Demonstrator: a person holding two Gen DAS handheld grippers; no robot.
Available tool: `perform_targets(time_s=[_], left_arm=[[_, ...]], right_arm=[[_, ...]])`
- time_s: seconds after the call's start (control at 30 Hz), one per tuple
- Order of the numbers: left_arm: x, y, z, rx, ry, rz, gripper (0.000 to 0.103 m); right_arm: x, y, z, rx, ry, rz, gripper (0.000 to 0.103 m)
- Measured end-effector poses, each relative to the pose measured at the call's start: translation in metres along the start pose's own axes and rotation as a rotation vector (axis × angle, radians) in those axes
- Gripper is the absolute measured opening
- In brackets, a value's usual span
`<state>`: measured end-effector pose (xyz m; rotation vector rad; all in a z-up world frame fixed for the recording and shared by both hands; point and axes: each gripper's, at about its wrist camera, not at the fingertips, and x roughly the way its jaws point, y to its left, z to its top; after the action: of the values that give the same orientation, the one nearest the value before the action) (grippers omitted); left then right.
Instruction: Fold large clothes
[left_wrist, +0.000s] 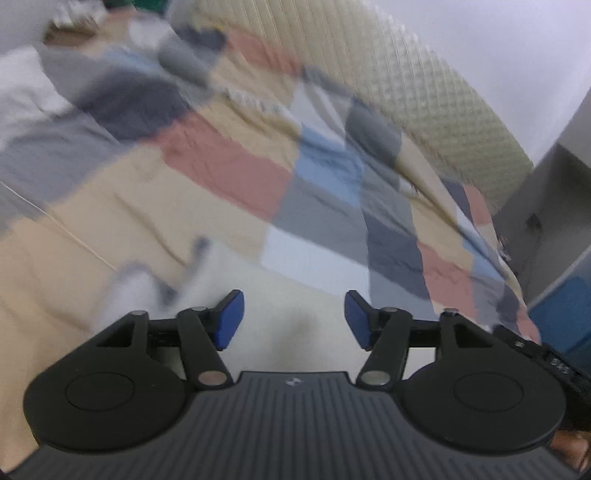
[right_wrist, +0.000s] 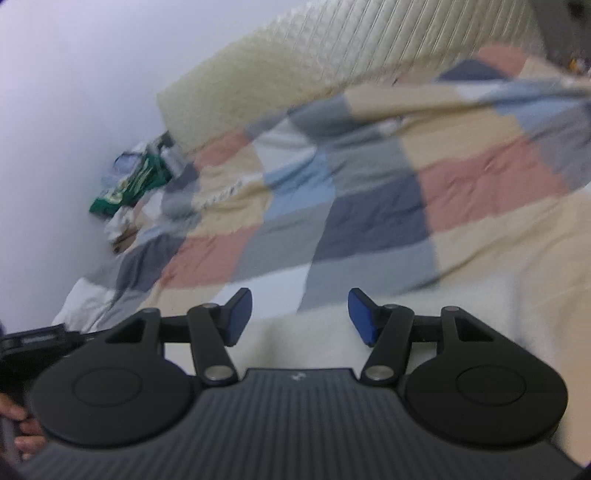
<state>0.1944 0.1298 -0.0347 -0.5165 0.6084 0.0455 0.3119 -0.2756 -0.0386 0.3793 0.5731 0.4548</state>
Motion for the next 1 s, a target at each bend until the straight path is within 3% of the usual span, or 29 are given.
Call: perform_targets(time_s=[0.03,0.1,0.13,0.23,0.43,0.6,0.63,0.67,0.73,0.77,0.83,0.9,1.0], left_arm=[[-0.009,0.0,0.001,0.011,-0.024,0.018,0.072],[-0.025,0.003,0.001,0.043,-0.059,0.06,0.076],[-0.03,0.004,0.001,0.064,-0.07,0.09,0.078],[-0.032,0.012,0.001,0.079,-0.081,0.192,0.079],[0.004,0.034,-0.001,-0.008,0.036,0.213,0.079],[0.019,0.04,-0.005,-0.006,0.063,0.235,0.079],[0.02,0.041,-0.007,-0.016,0.066,0.23,0.078],[0.023,0.041,-0.007,-0.032,0.071,0.225,0.076],[0.026,0.044,-0.008,-0.051,0.082,0.214,0.06],[0.025,0.044,-0.008,-0.055,0.079,0.21,0.055],[0.02,0.043,-0.006,-0.054,0.064,0.185,0.034],[0.011,0.044,-0.003,-0.086,0.026,0.129,0.027],[-0.002,0.045,0.008,-0.121,-0.03,0.043,0.024]], right_arm=[[-0.01,-0.002,0.003,0.001,-0.026,-0.024,0.062],[-0.027,-0.008,0.007,0.013,-0.074,-0.063,0.084],[-0.034,-0.011,0.008,0.016,-0.095,-0.082,0.087],[-0.048,-0.023,0.009,0.016,-0.108,-0.172,0.091],[-0.025,-0.058,0.0,0.139,0.035,-0.275,0.09],[-0.006,-0.066,-0.011,0.189,0.085,-0.191,0.09],[-0.003,-0.066,-0.012,0.197,0.09,-0.161,0.088],[-0.002,-0.064,-0.014,0.209,0.092,-0.133,0.079],[-0.001,-0.063,-0.014,0.215,0.09,-0.123,0.074],[-0.002,-0.061,-0.013,0.2,0.088,-0.126,0.067],[-0.005,-0.059,-0.01,0.191,0.072,-0.125,0.052],[-0.01,-0.057,-0.005,0.177,0.055,-0.112,0.041],[-0.02,-0.048,0.004,0.127,0.005,-0.086,0.037]])
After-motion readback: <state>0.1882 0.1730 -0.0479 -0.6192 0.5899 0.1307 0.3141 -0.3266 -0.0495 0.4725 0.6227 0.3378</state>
